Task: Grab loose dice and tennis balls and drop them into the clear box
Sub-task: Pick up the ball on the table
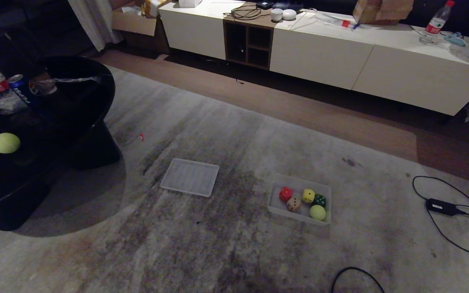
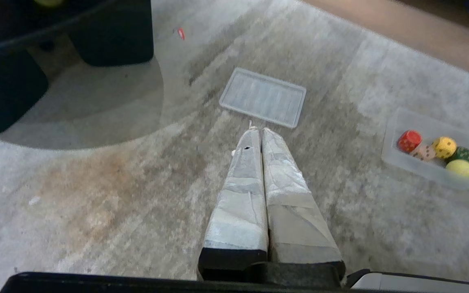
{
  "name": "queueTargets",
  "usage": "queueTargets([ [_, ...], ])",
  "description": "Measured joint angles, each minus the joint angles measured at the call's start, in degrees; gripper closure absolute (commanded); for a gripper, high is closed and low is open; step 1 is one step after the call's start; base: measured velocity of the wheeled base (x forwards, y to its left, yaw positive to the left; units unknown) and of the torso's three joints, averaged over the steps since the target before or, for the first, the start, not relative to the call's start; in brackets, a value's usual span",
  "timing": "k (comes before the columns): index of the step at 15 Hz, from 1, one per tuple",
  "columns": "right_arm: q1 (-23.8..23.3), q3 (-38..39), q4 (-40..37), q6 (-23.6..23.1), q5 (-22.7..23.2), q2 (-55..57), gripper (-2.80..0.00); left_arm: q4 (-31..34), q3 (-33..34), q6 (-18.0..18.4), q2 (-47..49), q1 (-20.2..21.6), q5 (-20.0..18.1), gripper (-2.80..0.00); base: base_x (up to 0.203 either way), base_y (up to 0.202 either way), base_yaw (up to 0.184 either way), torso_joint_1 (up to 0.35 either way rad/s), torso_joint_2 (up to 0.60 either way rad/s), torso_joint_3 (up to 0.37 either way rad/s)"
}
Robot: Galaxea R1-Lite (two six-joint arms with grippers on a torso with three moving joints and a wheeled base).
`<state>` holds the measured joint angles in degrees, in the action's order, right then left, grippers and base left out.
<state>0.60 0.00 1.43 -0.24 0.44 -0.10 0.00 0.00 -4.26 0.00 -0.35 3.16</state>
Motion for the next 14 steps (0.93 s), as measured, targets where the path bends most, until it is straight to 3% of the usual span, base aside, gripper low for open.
queueTargets([
  [14,0.00,0.00,-0.04,0.00,-0.03,0.00,0.00,0.02,0.00,-0.07,0.00,0.02,0.06,0.00,0.000,0.000,0.000,0.003,0.00,0.201],
])
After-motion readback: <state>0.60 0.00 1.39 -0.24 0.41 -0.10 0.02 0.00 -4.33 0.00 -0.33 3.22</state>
